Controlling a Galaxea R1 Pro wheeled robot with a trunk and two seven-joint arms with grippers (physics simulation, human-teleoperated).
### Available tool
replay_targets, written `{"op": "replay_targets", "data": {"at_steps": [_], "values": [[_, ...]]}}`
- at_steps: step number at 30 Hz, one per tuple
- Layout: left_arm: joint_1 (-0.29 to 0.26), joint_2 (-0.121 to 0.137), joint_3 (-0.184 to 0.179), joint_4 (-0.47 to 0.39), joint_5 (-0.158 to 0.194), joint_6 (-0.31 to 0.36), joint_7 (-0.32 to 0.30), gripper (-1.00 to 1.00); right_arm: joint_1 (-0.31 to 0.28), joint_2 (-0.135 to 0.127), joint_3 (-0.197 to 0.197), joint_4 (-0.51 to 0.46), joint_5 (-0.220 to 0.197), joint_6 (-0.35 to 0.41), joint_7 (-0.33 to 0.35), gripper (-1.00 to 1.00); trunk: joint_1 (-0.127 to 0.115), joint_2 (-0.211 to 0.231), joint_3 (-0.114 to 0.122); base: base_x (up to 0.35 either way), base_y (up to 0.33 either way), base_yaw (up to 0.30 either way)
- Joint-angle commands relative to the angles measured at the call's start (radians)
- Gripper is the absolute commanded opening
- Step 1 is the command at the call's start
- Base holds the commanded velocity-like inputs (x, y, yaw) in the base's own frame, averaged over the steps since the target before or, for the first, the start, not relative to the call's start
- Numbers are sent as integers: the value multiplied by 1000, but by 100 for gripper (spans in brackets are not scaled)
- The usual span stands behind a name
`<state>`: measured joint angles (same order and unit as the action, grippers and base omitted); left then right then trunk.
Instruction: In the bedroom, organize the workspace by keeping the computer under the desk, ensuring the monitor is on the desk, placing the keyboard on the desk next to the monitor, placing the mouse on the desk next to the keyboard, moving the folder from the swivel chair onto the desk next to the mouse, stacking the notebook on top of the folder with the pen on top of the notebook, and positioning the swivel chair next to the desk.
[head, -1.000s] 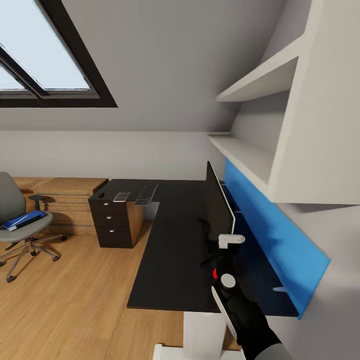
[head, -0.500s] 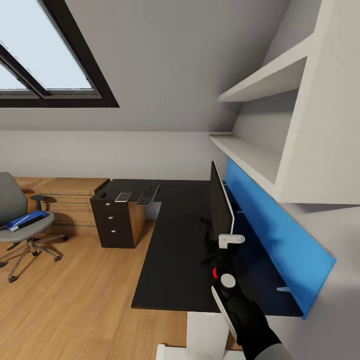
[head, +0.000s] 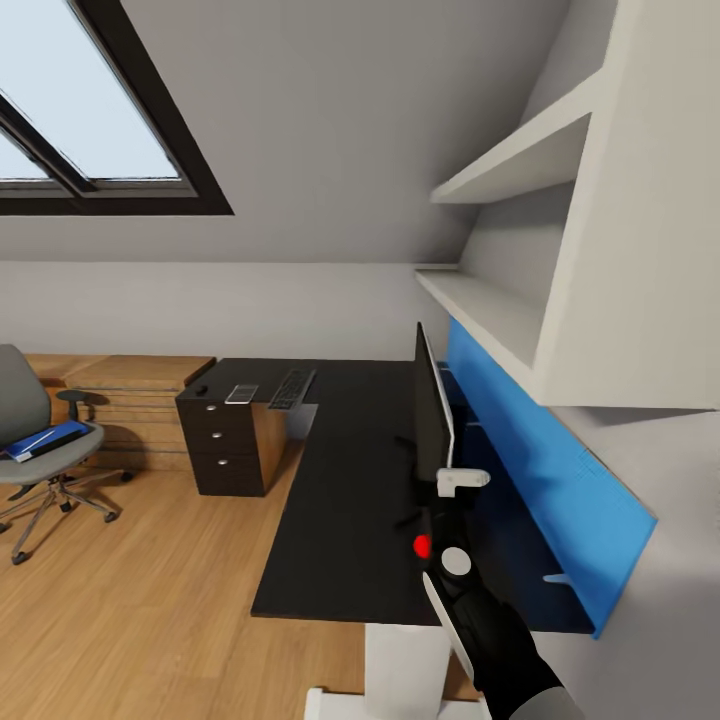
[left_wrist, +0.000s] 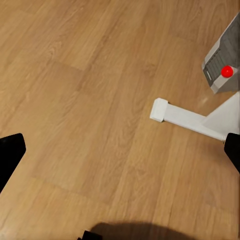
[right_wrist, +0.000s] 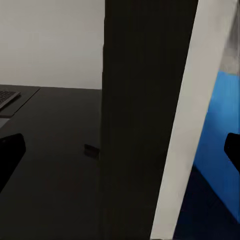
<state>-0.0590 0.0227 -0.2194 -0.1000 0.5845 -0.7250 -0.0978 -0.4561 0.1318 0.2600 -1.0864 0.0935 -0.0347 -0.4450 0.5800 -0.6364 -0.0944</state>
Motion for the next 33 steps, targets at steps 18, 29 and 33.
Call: {"op": "replay_targets", "data": {"at_steps": [18, 29, 33], "values": [[-1, 0, -3, 2, 11, -2, -10, 100, -1, 0, 1, 1, 8, 1, -6, 100, 0, -2, -2, 0, -48, 0], [-1, 0, -3, 3, 11, -2, -10, 100, -1, 0, 1, 0, 9, 1, -6, 100, 0, -2, -2, 0, -115, 0], [-1, 0, -3, 2, 11, -2, -10, 100, -1, 0, 1, 0, 9, 1, -6, 100, 0, -2, -2, 0, -104, 0]]}}
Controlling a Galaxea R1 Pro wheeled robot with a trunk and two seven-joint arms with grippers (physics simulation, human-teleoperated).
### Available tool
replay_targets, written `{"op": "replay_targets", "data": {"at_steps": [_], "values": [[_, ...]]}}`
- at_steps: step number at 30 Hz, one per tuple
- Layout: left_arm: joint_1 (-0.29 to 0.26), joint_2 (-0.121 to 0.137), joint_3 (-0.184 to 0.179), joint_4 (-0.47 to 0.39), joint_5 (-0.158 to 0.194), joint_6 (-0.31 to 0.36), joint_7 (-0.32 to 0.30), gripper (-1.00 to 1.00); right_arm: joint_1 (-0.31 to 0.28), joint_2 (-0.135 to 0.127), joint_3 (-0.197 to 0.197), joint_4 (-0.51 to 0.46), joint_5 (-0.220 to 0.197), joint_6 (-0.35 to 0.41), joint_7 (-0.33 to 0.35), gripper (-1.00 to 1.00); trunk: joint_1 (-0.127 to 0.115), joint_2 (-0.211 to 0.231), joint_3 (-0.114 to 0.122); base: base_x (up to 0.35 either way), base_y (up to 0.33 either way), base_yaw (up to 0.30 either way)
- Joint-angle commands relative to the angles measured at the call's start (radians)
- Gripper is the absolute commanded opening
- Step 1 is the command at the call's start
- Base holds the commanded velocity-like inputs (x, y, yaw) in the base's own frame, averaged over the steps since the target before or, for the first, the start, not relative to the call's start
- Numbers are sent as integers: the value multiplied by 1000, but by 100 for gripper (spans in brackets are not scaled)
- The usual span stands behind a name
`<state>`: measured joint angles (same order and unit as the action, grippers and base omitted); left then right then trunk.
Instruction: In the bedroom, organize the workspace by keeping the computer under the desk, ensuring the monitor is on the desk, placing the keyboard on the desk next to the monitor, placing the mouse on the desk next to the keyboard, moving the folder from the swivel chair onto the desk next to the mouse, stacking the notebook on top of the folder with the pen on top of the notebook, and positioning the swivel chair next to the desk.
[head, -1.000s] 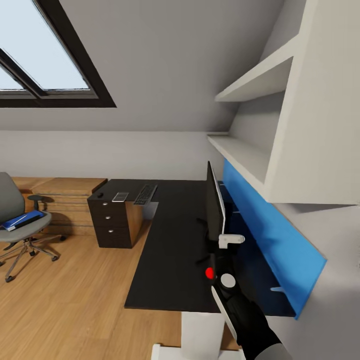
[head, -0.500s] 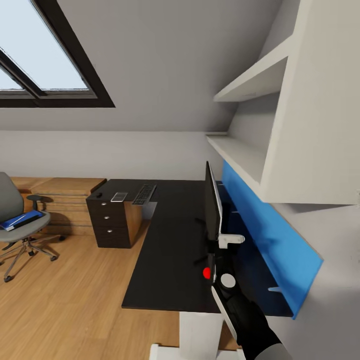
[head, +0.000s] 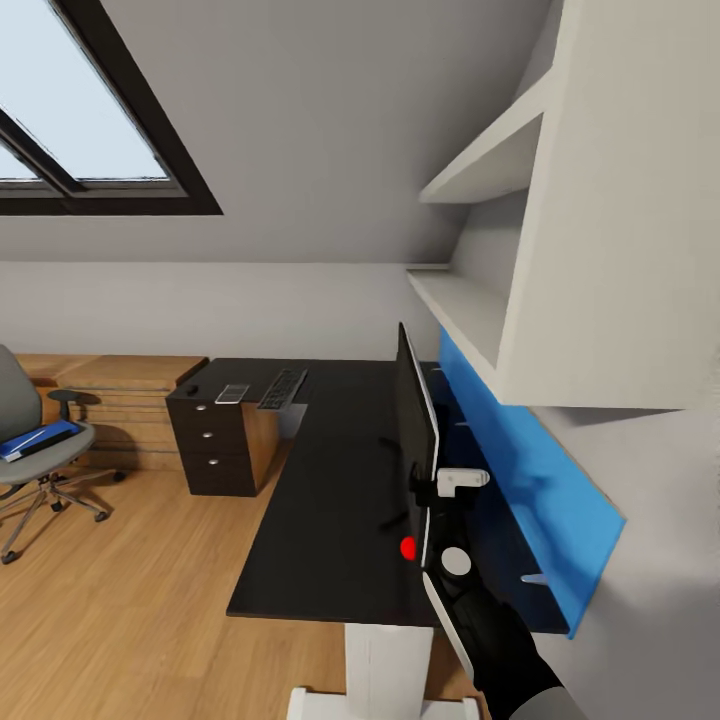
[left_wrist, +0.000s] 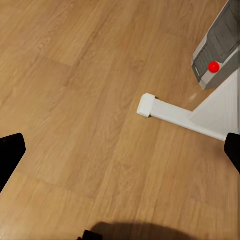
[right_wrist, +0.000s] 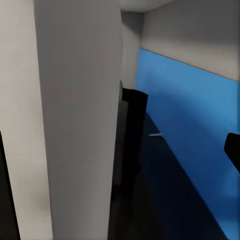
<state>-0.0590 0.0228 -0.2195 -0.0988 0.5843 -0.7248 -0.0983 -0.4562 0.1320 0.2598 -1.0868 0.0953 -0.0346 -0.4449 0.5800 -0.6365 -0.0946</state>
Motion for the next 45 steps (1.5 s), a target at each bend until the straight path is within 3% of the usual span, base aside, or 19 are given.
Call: {"op": "replay_targets", "data": {"at_steps": [1, 19, 27, 45], "values": [[-1, 0, -3, 1, 11, -2, -9, 100, -1, 0, 1, 1, 7, 1, -6, 100, 0, -1, -2, 0, -56, 0], [-1, 0, -3, 0, 11, -2, -9, 100, -1, 0, 1, 1, 7, 1, -6, 100, 0, -1, -2, -7, -10, 0], [-1, 0, -3, 1, 11, -4, -9, 100, -1, 0, 1, 2, 7, 1, -5, 100, 0, -1, -2, -248, 15, 0], [-1, 2, -1, 1, 12, -2, -9, 100, -1, 0, 1, 40, 9, -2, -3, 100, 0, -1, -2, -180, 244, 0]]}}
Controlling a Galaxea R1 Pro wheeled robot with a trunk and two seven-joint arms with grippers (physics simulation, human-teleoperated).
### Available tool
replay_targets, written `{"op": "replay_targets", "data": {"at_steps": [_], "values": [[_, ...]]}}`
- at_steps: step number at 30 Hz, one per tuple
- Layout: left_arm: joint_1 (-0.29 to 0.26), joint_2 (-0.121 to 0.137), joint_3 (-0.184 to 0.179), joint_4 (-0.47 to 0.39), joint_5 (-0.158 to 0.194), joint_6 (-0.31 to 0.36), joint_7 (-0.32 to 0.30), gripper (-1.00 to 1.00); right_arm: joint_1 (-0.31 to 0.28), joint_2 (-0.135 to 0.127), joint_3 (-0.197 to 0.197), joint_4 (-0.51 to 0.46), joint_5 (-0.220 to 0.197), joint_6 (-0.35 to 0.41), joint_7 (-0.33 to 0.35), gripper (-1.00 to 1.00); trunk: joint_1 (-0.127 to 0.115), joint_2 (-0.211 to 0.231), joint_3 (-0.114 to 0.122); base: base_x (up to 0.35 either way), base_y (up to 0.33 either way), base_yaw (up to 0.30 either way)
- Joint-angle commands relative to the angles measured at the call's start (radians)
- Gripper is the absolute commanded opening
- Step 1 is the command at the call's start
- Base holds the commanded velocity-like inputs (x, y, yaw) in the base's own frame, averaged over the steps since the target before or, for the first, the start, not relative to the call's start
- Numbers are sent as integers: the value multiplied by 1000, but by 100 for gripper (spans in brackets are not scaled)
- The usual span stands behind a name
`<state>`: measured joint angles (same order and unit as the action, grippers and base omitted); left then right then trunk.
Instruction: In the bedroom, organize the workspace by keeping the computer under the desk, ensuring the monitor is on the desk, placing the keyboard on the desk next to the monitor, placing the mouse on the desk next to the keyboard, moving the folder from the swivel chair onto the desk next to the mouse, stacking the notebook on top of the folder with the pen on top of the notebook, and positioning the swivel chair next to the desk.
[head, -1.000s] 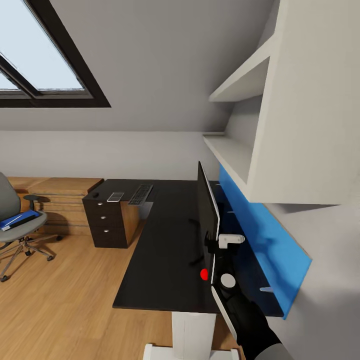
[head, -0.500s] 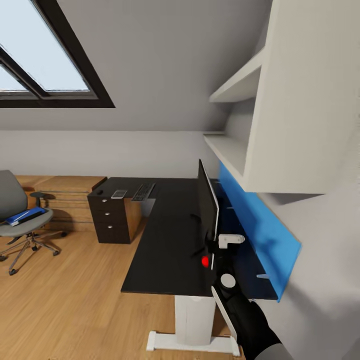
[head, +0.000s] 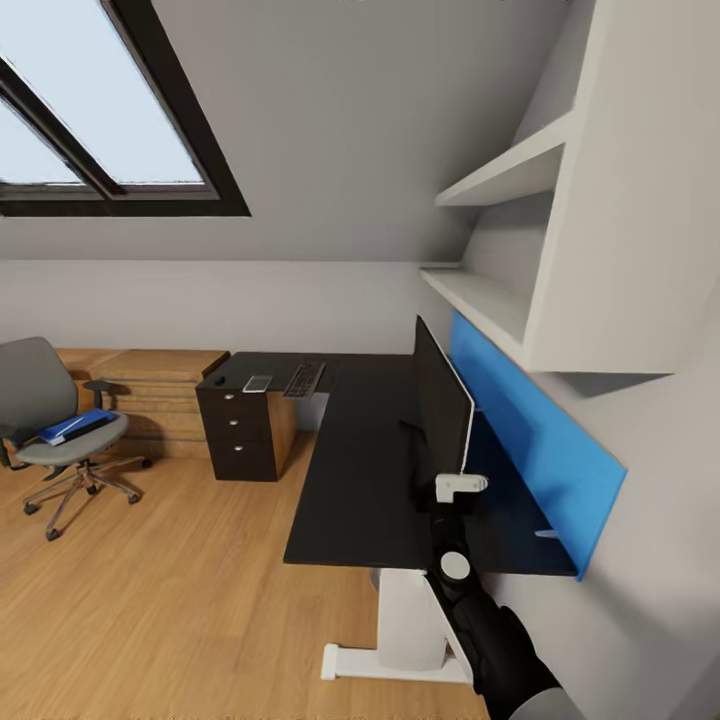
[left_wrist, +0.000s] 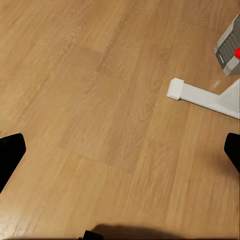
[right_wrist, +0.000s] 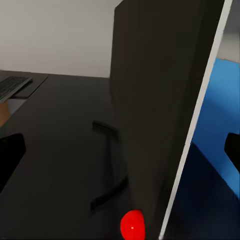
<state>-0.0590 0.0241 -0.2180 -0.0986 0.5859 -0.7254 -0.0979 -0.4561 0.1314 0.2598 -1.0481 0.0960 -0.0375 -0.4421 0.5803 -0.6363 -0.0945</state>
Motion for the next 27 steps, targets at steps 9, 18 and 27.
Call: {"op": "replay_targets", "data": {"at_steps": [9, 18, 27], "values": [[-1, 1, 30, -1, 22, -2, -7, 100, -1, 1, 3, 45, 8, -33, -6, 100, 0, -2, -2, -196, 129, 0], [-1, 2, 37, -1, 25, 2, -8, 100, -1, 4, 29, 320, 8, -230, -6, 100, 0, -2, -2, -123, 29, 0], [-1, 2, 37, -1, 23, -4, -13, 100, -1, 7, 30, 835, -1, -459, -7, 100, 0, -2, -2, -5, 1, 0]]}}
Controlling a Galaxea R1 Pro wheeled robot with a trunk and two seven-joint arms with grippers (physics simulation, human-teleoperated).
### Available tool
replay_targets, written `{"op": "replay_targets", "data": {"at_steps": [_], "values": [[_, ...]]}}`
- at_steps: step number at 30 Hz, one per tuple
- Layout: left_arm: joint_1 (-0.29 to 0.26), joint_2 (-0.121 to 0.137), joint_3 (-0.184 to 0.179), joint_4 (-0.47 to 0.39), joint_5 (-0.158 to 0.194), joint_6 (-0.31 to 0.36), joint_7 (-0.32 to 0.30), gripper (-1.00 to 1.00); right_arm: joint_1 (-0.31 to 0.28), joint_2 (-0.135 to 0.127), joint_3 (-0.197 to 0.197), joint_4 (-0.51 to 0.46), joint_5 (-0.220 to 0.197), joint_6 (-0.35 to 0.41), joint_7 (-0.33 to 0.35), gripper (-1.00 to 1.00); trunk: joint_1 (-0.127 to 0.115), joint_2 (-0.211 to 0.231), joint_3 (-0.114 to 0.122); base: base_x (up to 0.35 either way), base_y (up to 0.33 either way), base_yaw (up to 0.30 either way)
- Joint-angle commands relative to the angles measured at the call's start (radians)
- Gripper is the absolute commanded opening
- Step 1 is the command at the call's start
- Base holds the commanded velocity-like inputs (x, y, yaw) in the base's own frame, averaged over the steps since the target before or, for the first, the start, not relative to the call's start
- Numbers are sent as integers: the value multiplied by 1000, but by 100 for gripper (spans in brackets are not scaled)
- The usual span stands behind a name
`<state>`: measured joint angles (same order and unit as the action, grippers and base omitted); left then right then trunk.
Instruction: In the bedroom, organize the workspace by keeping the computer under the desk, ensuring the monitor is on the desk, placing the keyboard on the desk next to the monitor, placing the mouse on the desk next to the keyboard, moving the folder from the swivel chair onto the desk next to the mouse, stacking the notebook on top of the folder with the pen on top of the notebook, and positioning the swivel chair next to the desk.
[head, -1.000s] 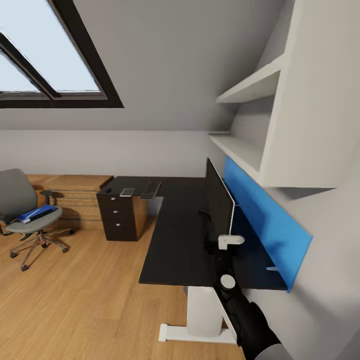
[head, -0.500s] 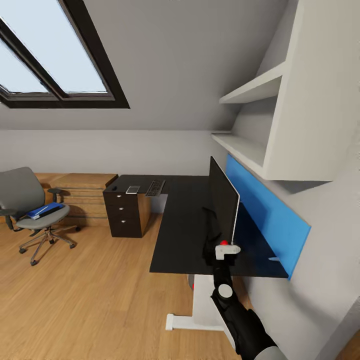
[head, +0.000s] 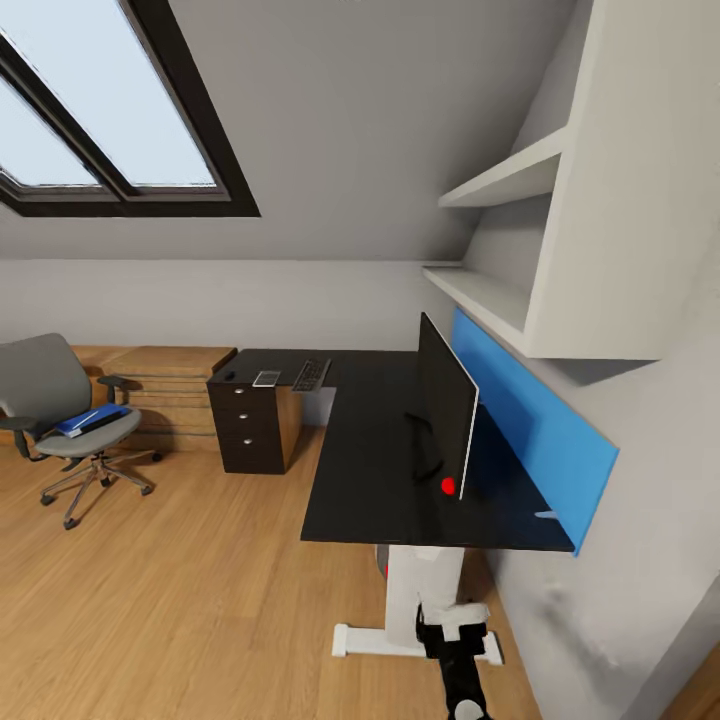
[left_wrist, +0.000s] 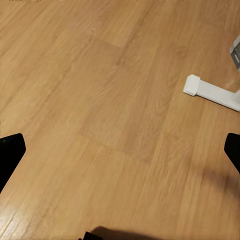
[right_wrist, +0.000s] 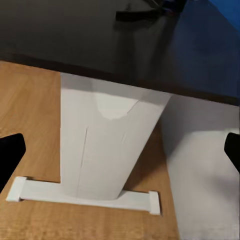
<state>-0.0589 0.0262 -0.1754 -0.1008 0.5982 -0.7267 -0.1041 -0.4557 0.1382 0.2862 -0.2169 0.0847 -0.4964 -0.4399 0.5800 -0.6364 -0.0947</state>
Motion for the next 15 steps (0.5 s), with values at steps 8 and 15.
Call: {"op": "replay_targets", "data": {"at_steps": [8, 15], "values": [[-1, 0, 17, 1, 11, -1, -8, 100, 26, -3, 0, 224, 8, -100, 49, 100, -11, 19, 8, 0, 0, 0], [-1, -1, 17, 1, 12, 4, -8, 100, 75, -24, -1, 239, 7, -107, 216, 100, -38, 68, 30, 0, 0, -1]]}}
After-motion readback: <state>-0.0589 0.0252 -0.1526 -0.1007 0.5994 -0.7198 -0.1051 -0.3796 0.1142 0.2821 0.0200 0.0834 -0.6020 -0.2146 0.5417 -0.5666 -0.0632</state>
